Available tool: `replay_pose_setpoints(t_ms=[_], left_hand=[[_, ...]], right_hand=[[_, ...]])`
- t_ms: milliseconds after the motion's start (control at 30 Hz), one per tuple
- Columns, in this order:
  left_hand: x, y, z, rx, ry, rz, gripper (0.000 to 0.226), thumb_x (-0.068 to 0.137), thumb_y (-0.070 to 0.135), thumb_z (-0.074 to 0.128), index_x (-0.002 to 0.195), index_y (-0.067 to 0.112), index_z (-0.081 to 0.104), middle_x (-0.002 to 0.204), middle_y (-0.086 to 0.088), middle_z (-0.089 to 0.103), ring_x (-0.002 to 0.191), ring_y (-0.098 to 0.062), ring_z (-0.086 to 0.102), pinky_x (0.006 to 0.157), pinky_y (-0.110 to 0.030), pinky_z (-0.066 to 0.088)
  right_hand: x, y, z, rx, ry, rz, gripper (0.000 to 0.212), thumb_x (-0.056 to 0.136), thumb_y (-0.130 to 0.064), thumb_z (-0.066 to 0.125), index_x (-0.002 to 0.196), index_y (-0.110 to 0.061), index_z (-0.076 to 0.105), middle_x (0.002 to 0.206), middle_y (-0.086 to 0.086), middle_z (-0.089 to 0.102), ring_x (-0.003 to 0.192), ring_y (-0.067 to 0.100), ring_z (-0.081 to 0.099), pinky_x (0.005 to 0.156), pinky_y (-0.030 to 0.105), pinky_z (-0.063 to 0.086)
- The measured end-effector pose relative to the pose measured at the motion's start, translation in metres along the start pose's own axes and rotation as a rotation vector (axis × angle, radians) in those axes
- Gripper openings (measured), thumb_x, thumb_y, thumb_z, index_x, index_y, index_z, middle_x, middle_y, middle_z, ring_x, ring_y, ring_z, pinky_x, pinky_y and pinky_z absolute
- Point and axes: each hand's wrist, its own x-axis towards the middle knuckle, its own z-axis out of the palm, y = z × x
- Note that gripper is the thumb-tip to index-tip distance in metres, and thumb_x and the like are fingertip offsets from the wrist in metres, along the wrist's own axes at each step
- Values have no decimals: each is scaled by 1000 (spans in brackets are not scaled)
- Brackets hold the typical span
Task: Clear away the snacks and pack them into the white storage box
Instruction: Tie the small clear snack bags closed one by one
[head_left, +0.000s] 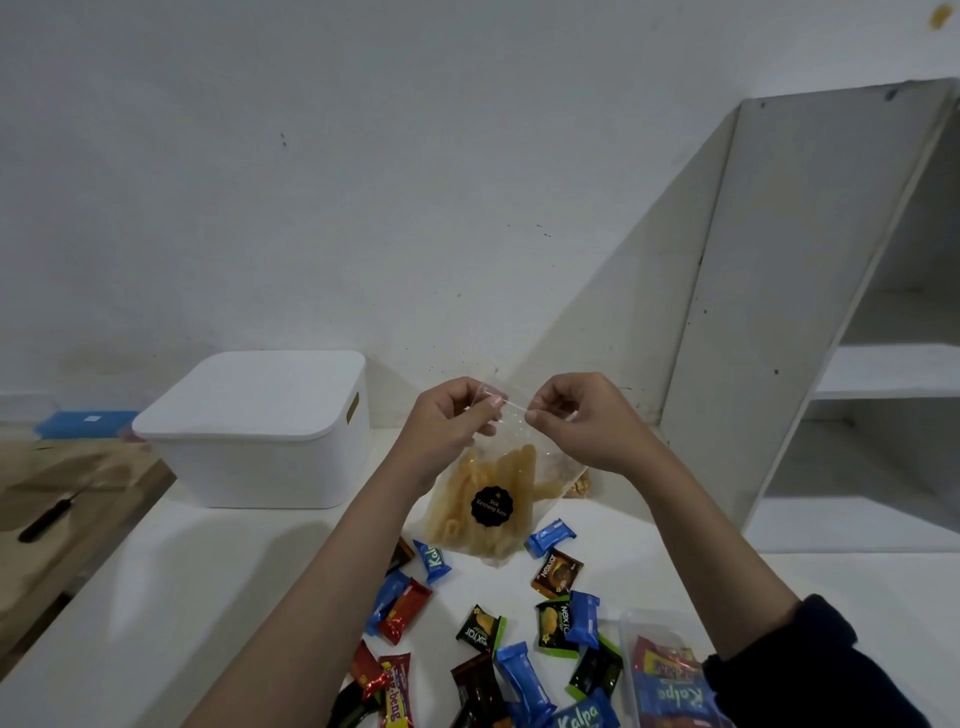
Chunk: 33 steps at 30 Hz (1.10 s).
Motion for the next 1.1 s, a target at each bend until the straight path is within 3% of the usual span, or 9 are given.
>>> replay_pose_setpoints(t_ms=[233, 433, 567, 633, 833, 1000, 1100], left_hand=[[1, 2, 2, -11, 51, 74, 10, 90, 13, 60, 82, 9, 65, 76, -2, 64, 57, 1, 57, 56, -9, 43], [1, -1, 2, -16, 96, 113, 14, 89, 10, 61, 75, 10, 62, 69, -2, 60, 55, 2, 55, 55, -9, 42], [0, -4, 4, -18, 103, 132, 12, 89, 9, 60, 79, 4, 63, 68, -2, 59, 56, 1, 54, 56, -10, 43], [0, -2, 4, -24, 91, 143, 14, 90, 7, 59, 77, 9, 64, 69, -1, 60, 56, 1, 54, 57, -10, 43], [-1, 5, -1, -50, 74, 166, 12, 90, 1, 56, 90, 4, 68, 75, -3, 65, 60, 4, 59, 59, -8, 44], [0, 3, -8, -96, 61, 115, 12, 88, 7, 61, 86, 14, 70, 70, 7, 70, 63, -4, 61, 65, -17, 50], [-1, 2, -13, -178, 64, 86, 9, 88, 7, 60, 84, 9, 67, 70, 3, 72, 63, -11, 66, 71, -28, 54]], right_hand=[[0, -5, 1, 58, -35, -1, 11, 85, -21, 66, 77, -13, 65, 71, 4, 63, 61, 11, 54, 62, 29, 49], [1, -8, 3, 71, -53, -42, 12, 86, -22, 66, 75, -18, 63, 70, -3, 62, 61, 4, 53, 58, 14, 45], [1, -8, 7, 86, -33, -67, 12, 86, -17, 64, 77, -10, 66, 70, -3, 62, 58, -2, 52, 55, 8, 42], [1, -9, 9, 109, -22, -76, 12, 87, -14, 62, 76, -9, 65, 68, -4, 61, 54, -6, 51, 53, 8, 40], [3, -10, 10, 161, -7, -79, 15, 86, -14, 64, 73, -19, 62, 67, -8, 60, 55, -7, 52, 53, 7, 40], [5, -13, 14, 166, 4, -97, 9, 85, -16, 66, 77, -15, 65, 69, -6, 62, 57, -5, 53, 56, 8, 42], [6, -13, 15, 181, 17, -85, 10, 86, -15, 66, 76, -15, 66, 68, -7, 62, 57, -5, 53, 56, 8, 42]])
